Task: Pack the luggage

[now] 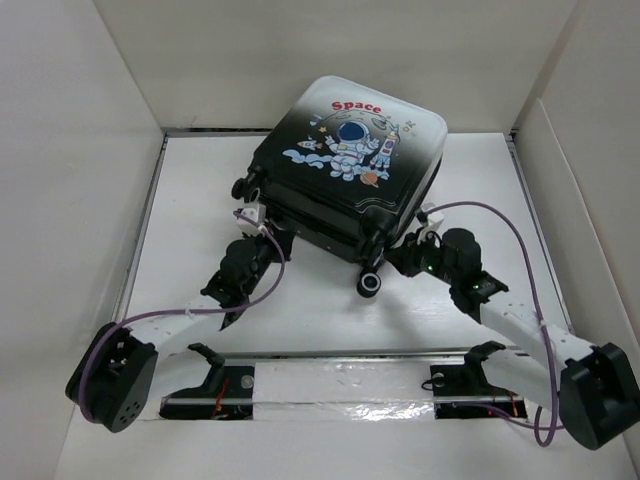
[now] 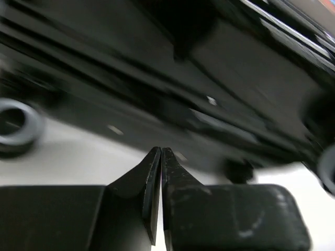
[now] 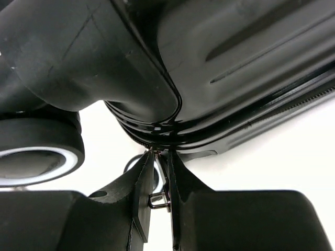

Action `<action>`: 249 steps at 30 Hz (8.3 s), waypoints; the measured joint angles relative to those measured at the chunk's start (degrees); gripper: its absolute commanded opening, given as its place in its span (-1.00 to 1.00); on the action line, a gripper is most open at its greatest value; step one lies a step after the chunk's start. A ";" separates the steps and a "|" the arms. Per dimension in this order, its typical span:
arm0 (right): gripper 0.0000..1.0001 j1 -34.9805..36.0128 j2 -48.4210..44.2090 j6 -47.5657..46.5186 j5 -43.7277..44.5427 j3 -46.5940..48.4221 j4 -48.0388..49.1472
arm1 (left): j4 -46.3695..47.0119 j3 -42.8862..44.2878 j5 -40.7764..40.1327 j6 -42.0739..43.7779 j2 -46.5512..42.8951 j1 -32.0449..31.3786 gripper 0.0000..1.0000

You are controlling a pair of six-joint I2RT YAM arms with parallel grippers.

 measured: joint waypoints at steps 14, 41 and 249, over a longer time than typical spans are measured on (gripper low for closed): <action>-1.00 24.87 13.40 9.75 29.00 -6.58 25.97 | 0.55 1.38 9.64 -1.99 2.25 -14.93 -1.00; -1.00 30.01 14.62 10.73 63.89 -9.94 30.51 | -40.65 54.27 13.05 10.88 34.75 -21.29 -0.87; 1.00 29.31 27.47 -10.01 19.98 20.35 22.03 | 1.77 1.57 18.27 -31.61 -5.51 -2.05 0.38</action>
